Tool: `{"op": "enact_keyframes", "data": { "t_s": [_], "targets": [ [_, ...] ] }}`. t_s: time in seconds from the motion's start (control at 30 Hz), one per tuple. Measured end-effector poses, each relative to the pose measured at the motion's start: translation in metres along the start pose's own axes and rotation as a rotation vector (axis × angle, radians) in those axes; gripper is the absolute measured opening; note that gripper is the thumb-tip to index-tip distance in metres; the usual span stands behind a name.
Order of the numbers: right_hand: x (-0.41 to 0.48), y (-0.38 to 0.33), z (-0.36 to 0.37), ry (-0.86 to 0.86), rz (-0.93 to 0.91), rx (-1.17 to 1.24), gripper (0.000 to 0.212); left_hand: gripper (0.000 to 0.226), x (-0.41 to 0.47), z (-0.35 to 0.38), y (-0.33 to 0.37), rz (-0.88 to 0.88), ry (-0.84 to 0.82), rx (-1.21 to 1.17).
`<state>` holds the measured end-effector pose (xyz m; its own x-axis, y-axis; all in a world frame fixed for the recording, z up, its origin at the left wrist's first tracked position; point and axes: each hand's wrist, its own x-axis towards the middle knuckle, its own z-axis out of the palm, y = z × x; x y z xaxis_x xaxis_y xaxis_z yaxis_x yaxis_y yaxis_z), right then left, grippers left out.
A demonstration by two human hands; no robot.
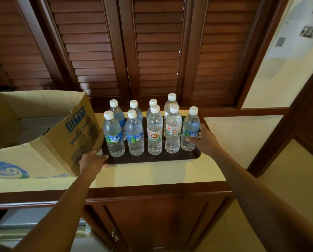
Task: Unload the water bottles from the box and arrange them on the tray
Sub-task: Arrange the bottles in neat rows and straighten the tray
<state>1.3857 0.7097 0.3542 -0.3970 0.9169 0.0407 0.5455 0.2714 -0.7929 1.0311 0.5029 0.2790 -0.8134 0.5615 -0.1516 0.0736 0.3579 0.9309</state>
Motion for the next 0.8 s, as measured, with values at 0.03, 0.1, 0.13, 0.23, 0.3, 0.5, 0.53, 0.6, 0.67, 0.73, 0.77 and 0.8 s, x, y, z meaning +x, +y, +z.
{"op": "enact_keyframes", "data": {
  "t_s": [0.03, 0.1, 0.13, 0.23, 0.3, 0.5, 0.53, 0.6, 0.67, 0.73, 0.77, 0.8],
  "targets": [
    [-0.001, 0.000, 0.000, 0.002, 0.002, 0.006, 0.062, 0.063, -0.001, 0.000, 0.001, -0.002, 0.002, 0.007],
    [-0.003, -0.002, 0.001, 0.006, 0.012, 0.013, 0.062, 0.064, 0.000, -0.001, 0.003, -0.011, -0.003, 0.007],
    [-0.003, -0.002, 0.001, 0.008, 0.021, 0.014, 0.062, 0.065, 0.001, -0.001, 0.003, -0.020, -0.010, -0.001],
    [-0.005, 0.002, 0.002, 0.002, 0.039, 0.002, 0.062, 0.066, 0.005, -0.003, 0.005, -0.056, -0.025, -0.019],
    [-0.010, 0.007, 0.005, 0.008, 0.052, 0.005, 0.065, 0.066, 0.007, -0.003, 0.006, -0.069, -0.036, -0.027],
    [-0.032, 0.035, 0.017, 0.127, 0.173, -0.177, 0.070, 0.065, 0.008, -0.002, 0.006, -0.065, -0.024, -0.019],
    [-0.035, 0.039, 0.020, 0.130, 0.203, -0.160, 0.067, 0.065, 0.008, -0.002, 0.006, -0.058, -0.020, -0.007],
    [-0.040, 0.042, 0.024, 0.129, 0.232, -0.098, 0.064, 0.065, 0.008, -0.002, 0.006, -0.039, -0.018, 0.014],
    [-0.042, 0.041, 0.027, 0.145, 0.237, -0.088, 0.062, 0.066, 0.008, -0.002, 0.007, -0.034, -0.018, 0.019],
    [-0.043, 0.040, 0.029, 0.172, 0.242, -0.092, 0.060, 0.066, 0.007, -0.002, 0.009, -0.036, -0.011, 0.036],
    [-0.043, 0.039, 0.030, 0.182, 0.245, -0.092, 0.060, 0.067, 0.007, -0.002, 0.009, -0.038, -0.006, 0.043],
    [-0.044, 0.039, 0.030, 0.187, 0.249, -0.089, 0.059, 0.067, 0.007, -0.002, 0.010, -0.041, -0.003, 0.045]
  ]
}}
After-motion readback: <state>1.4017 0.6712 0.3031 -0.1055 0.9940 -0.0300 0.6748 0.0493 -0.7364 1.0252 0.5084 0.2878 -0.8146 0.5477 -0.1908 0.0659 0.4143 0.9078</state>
